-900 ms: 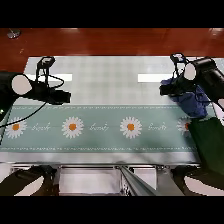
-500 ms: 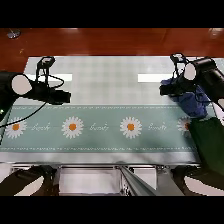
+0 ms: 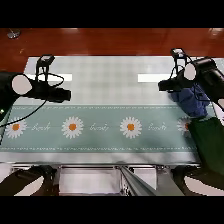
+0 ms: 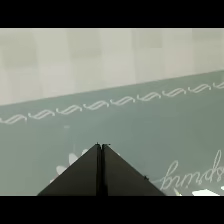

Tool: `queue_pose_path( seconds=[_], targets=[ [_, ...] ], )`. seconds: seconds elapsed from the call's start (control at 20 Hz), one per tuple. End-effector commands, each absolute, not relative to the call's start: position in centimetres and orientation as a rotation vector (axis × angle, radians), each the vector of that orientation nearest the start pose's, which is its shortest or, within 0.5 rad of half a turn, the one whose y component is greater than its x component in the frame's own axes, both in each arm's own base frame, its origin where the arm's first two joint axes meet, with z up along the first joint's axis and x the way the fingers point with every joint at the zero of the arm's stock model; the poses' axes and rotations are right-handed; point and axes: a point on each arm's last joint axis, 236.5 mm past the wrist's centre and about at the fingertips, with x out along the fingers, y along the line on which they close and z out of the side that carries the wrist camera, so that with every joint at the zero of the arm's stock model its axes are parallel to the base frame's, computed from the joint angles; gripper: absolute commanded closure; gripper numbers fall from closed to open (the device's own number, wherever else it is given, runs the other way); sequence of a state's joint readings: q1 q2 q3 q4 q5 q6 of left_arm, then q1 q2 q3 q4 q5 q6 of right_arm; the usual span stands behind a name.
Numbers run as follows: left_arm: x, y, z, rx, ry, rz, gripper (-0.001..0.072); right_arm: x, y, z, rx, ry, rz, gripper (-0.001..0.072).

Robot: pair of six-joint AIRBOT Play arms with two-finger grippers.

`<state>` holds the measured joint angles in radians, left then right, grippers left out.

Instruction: Fold the shirts.

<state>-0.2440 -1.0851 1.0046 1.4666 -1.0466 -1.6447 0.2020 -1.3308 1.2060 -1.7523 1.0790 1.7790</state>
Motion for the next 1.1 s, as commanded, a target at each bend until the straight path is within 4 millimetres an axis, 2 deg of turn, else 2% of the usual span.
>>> queue_pose_path(
  seconds=[0.0, 0.05, 0.1, 0.2, 0.25, 0.35, 0.4, 0.45, 0.55, 0.7, 0.8, 0.95, 1.0, 1.05],
  targets=[
    [39.3, -11.6, 5.7, -0.057, 0.930, -0.231, 0.0679, 44.6, 3.2, 3.3, -0.208, 1.016, -0.058, 0.0297],
    [40.6, -11.8, 6.3, -0.065, 0.869, -0.231, 0.0549, 45.9, 2.0, 4.3, -0.239, 0.951, -0.095, 0.0076],
    [42.0, -12.0, 6.8, -0.073, 0.811, -0.230, 0.0020, 47.0, 0.2, 5.3, -0.249, 0.891, -0.157, 0.0074],
    [43.6, -12.1, 7.0, -0.075, 0.755, -0.226, 0.0001, 48.3, -5.0, 7.1, -0.139, 0.792, -0.328, 0.0074],
    [43.9, -12.1, 6.7, -0.070, 0.752, -0.224, 0.0001, 48.1, -8.0, 7.1, -0.016, 0.769, -0.414, 0.0075],
    [44.1, -12.1, 5.8, -0.063, 0.768, -0.221, 0.0002, 46.0, -14.0, 5.1, 0.156, 0.815, -0.581, 0.0074],
    [44.1, -12.0, 5.5, -0.062, 0.777, -0.219, 0.0002, 44.5, -16.1, 3.5, 0.236, 0.868, -0.639, 0.0075],
    [44.2, -12.0, 5.1, -0.061, 0.784, -0.218, 0.0002, 42.9, -17.4, 1.4, 0.314, 0.943, -0.670, 0.0075],
    [44.3, -12.0, 4.8, -0.062, 0.790, -0.217, 0.0002, 41.0, -17.5, -2.7, 0.407, 1.094, -0.638, 0.0075],
    [44.3, -12.1, 4.1, -0.060, 0.805, -0.215, 0.0002, 40.8, -15.1, -7.4, 0.500, 1.226, -0.543, 0.0075],
    [44.3, -12.1, 3.9, -0.060, 0.813, -0.214, 0.0002, 41.1, -13.4, -9.0, 0.540, 1.264, -0.499, 0.0079],
    [43.7, -12.0, 3.3, -0.056, 0.845, -0.213, 0.0002, 41.3, -12.0, -9.5, 0.550, 1.286, -0.455, 0.0122],
    [43.0, -11.9, 2.8, -0.053, 0.885, -0.211, 0.0002, 41.5, -11.5, -9.5, 0.552, 1.288, -0.424, 0.0273],
    [41.8, -11.7, 2.0, -0.038, 0.951, -0.211, 0.0002, 41.9, -10.2, -9.3, 0.548, 1.291, -0.344, 0.0605]
  ],
)
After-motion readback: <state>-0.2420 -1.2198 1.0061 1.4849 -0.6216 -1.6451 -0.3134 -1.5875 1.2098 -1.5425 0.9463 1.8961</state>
